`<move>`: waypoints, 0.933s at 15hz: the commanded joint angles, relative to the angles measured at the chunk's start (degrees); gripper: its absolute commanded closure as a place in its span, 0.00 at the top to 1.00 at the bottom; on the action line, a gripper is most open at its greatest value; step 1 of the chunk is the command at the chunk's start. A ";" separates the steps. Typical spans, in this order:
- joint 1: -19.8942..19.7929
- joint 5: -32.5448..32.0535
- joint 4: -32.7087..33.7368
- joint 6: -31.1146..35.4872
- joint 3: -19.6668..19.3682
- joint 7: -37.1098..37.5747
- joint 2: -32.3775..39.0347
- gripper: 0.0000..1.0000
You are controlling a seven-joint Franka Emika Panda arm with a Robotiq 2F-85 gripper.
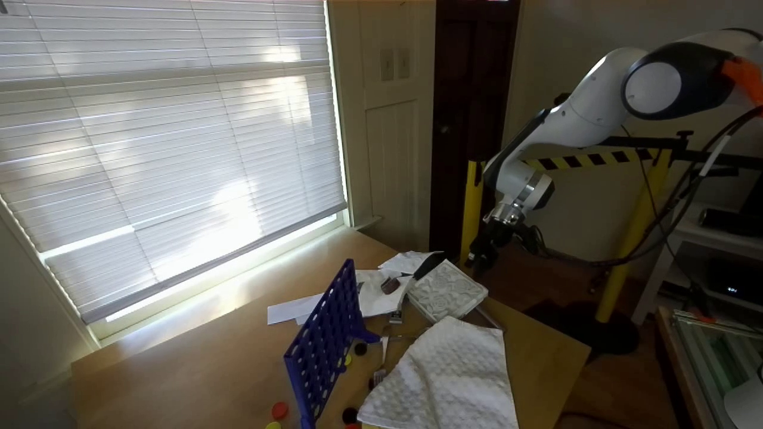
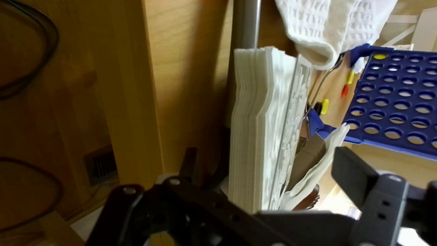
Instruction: Lay the book on its spine
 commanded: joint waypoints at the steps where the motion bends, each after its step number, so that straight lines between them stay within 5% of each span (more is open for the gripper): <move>1: 0.48 4.73 3.05 0.34 0.48 0.67 3.34 1.00; 4: 1.52 8.21 3.58 1.36 0.45 0.33 4.05 0.99; 5: 1.95 9.18 3.68 1.57 0.38 0.19 4.10 0.92; 6: 2.42 9.76 3.41 1.88 0.24 0.03 3.80 0.74; 14: 5.25 10.77 3.04 4.12 -0.89 0.87 3.69 0.22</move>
